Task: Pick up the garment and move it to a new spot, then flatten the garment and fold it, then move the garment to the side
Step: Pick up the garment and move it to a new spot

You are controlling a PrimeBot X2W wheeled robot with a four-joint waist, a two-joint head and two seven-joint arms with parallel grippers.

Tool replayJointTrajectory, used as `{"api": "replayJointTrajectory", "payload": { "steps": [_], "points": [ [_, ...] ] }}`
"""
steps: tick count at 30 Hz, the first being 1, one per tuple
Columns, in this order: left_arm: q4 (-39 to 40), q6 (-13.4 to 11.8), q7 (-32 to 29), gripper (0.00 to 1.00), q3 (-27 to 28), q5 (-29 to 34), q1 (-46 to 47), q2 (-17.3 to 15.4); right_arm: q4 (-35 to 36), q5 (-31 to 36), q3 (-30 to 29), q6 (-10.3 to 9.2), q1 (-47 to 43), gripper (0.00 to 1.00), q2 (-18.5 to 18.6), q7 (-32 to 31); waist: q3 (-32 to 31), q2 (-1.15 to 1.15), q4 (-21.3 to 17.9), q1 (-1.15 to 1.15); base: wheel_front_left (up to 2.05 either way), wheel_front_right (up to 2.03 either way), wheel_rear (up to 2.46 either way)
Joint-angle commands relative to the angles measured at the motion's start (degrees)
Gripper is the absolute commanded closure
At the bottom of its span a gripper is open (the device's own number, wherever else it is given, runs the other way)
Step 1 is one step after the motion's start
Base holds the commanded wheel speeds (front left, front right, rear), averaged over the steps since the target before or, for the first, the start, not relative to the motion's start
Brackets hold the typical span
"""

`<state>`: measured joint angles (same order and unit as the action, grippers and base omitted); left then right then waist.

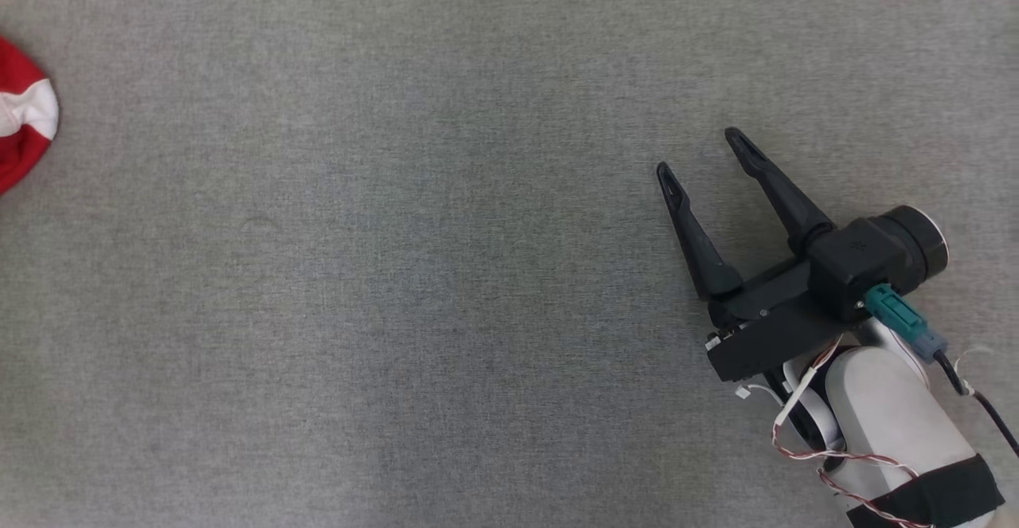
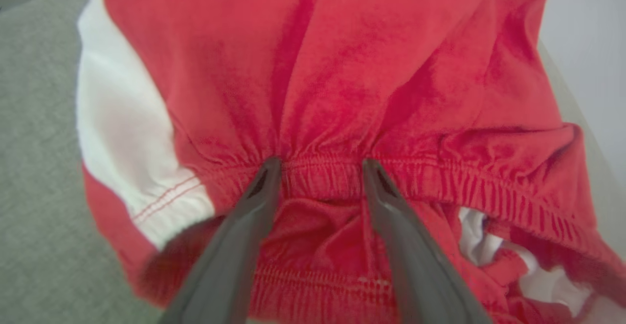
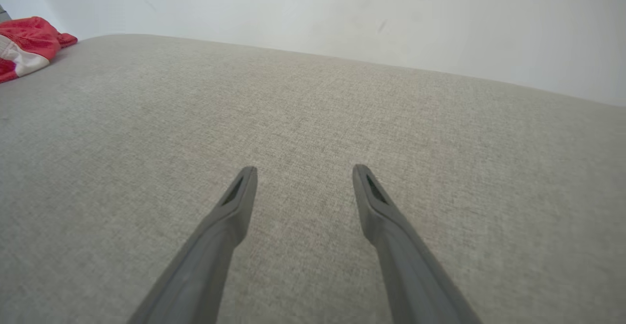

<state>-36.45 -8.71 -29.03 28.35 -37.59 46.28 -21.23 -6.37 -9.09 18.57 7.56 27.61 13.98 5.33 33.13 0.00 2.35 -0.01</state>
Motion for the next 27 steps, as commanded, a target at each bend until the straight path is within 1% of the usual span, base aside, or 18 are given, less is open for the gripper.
{"api": "replayJointTrajectory", "payload": {
  "steps": [1,2,6,11,18,24,26,27],
  "points": [
    [-1.83,0.42,-1.59,1.0,-0.07,-1.09,-2.62,2.06,-0.31,0.26,-0.17,-0.16,-1.06,0.0,-0.24,-0.09,-1.45,0.0,-0.82,0.01,0.0,0.0,0.0],
    [-1.8,0.68,-1.91,1.0,0.25,-1.74,-2.48,2.28,-0.51,0.22,-0.36,-0.16,-1.14,0.0,-0.27,0.05,-2.05,0.0,-0.8,0.01,0.0,0.0,0.0],
    [0.13,2.72,-0.33,1.0,0.09,-1.57,-2.63,0.81,-1.66,-0.47,-0.74,-0.16,-2.19,0.0,-1.01,1.06,-5.41,0.0,-0.57,0.01,0.0,0.0,0.0],
    [2.86,6.13,0.67,1.0,-1.53,-0.44,-3.37,-1.19,-4.65,-1.59,-1.18,-0.16,-4.48,0.0,-2.15,2.79,-13.17,0.0,-1.28,0.01,0.0,0.0,0.0],
    [8.87,8.74,-3.04,1.0,-5.06,0.24,-1.64,-2.39,-8.64,-3.53,-1.34,-0.16,-7.95,0.0,-3.11,4.66,-23.81,0.0,-4.21,0.01,0.0,0.0,0.0],
    [15.84,9.76,-8.41,1.0,-9.73,-0.18,0.73,-0.59,-10.69,-4.38,-0.99,-0.16,-9.72,0.0,-4.19,5.7,-29.34,0.0,-8.51,0.01,0.0,0.0,0.0],
    [19.43,8.74,-10.12,1.0,-12.01,0.32,0.76,1.77,-11.33,-4.52,-0.96,-0.16,-10.23,0.0,-4.6,6.0,-30.67,0.0,-10.09,0.01,0.0,0.0,0.0],
    [19.43,8.74,-10.12,1.0,-12.01,0.32,0.76,1.77,-11.33,-4.52,-0.96,-0.16,-10.23,0.0,-4.6,6.0,-30.67,0.0,-10.09,0.01,0.0,0.0,0.0]
  ]
}}
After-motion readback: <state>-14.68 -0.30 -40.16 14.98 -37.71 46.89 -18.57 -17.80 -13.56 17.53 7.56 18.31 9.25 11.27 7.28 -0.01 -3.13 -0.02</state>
